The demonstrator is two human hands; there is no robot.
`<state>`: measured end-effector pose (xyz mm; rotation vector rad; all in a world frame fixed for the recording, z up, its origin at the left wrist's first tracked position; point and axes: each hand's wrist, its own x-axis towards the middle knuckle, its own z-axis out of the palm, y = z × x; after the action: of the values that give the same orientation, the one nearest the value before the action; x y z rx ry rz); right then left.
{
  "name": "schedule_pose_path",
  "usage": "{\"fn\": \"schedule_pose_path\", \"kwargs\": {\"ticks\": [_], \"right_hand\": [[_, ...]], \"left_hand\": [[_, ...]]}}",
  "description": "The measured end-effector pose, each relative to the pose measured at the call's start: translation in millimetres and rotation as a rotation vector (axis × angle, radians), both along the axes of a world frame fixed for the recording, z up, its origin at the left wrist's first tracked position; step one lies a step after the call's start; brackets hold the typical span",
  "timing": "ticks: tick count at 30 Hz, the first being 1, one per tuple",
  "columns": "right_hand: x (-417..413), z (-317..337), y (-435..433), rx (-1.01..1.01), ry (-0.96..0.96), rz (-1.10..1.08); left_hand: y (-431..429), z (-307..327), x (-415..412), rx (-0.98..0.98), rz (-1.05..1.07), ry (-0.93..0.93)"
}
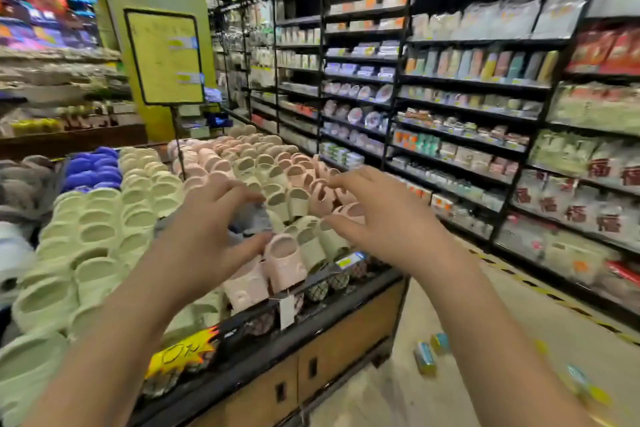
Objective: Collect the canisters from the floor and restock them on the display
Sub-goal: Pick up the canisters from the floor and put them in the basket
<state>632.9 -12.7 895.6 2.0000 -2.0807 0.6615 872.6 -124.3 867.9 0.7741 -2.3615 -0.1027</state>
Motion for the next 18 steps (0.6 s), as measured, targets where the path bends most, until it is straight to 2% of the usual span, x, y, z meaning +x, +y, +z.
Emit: {"fn": "schedule_pose_path", "kwargs": {"ticks": [11,18], "right_hand": [[-236,-37,168,0.170,0.040,-0.348],[-373,-25,185,0.294,0.314,-0.461]], "left_hand": [[68,-36,-299,0.084,-0.420,-0.037],[103,-54,-466,0.116,-0.550,-0.159]]}}
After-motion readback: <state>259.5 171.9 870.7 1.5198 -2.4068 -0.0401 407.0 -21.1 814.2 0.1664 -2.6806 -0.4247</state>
